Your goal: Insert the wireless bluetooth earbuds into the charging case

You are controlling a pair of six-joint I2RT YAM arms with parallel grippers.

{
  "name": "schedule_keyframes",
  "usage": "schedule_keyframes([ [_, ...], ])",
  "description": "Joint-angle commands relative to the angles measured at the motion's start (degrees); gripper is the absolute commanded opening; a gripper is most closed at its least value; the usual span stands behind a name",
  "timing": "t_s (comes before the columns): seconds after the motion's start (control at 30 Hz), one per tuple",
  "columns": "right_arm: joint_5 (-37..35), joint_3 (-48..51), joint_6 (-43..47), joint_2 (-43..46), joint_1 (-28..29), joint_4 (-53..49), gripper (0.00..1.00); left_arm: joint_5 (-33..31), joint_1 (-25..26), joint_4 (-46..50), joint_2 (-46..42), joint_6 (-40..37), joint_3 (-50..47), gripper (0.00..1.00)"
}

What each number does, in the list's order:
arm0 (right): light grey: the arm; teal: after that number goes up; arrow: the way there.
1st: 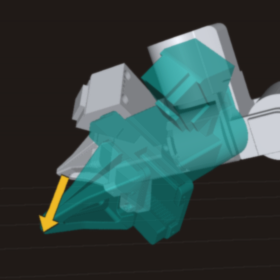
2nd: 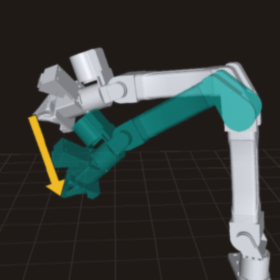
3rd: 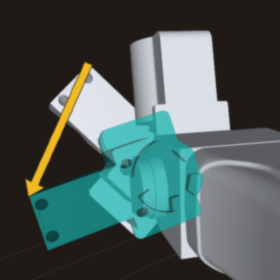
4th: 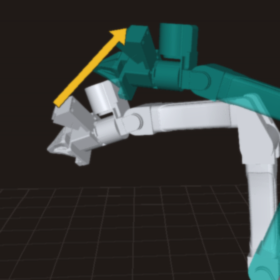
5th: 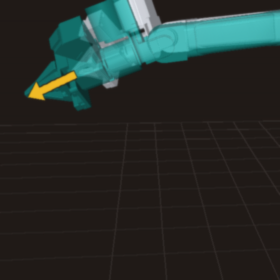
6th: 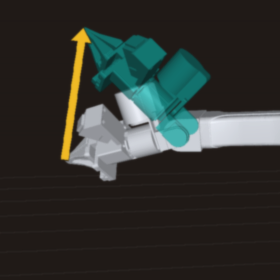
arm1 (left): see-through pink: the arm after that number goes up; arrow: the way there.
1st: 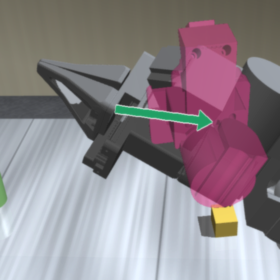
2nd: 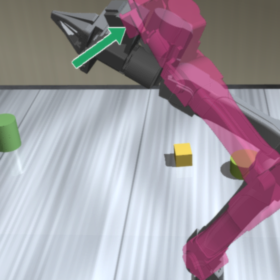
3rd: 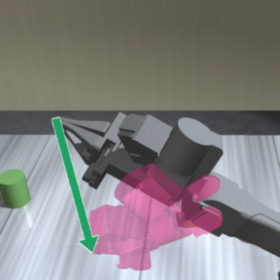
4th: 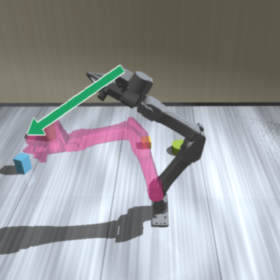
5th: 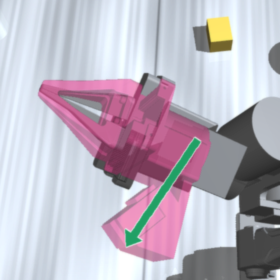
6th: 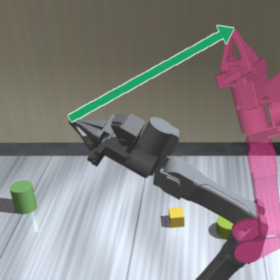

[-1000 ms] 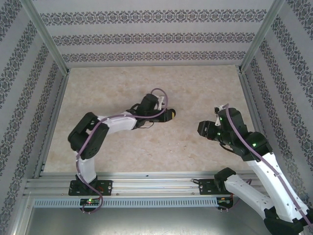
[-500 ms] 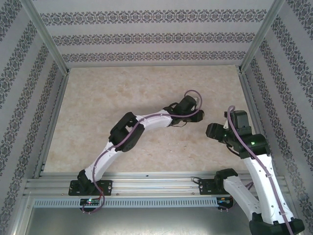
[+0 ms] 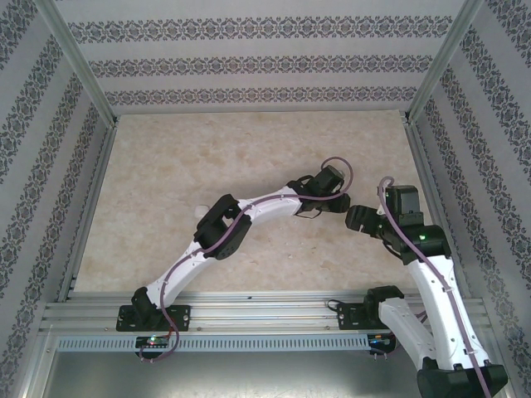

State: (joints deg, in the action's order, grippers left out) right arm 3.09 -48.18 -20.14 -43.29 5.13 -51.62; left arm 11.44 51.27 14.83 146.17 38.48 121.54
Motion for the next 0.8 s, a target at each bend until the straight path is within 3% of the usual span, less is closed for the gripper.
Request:
schedule_keyframes([
  [0.0, -4.24, 1.7, 2.59, 0.91, -0.73, 5.75, 0.93, -2.83, -1.21, 5.55, -6.8, -6.21, -0.16, 0.49],
  [0.17, -10.29, 4.43, 6.05, 1.14, -1.08, 16.03, 0.98, -5.08, -4.81, 8.02, -15.73, -12.34, -4.86, 0.53],
  [0.37, -12.85, 11.34, 12.77, -1.44, -2.1, 33.16, 0.98, -9.33, -12.33, 7.04, -31.88, -19.86, -19.17, 0.76],
  [0.47, -12.9, 15.33, 14.19, -3.54, -3.11, 42.05, 0.98, -7.47, -18.07, 4.0, -41.19, -22.56, -29.43, 0.84],
  [0.53, -10.74, 18.68, 14.48, -5.16, -4.16, 49.22, 0.98, -5.84, -21.87, 0.9, -46.84, -23.9, -37.39, 1.0],
  [0.67, -9.25, 23.96, 12.3, -10.39, -5.96, 61.64, 0.98, -6.74, -28.12, -5.05, -58.03, -29.88, -52.22, 1.0],
  [0.77, -7.97, 25.36, 11.16, -15.34, -6.34, 68.33, 0.98, -10.97, -31.46, -8.67, -65.61, -34.5, -61.9, 1.0],
])
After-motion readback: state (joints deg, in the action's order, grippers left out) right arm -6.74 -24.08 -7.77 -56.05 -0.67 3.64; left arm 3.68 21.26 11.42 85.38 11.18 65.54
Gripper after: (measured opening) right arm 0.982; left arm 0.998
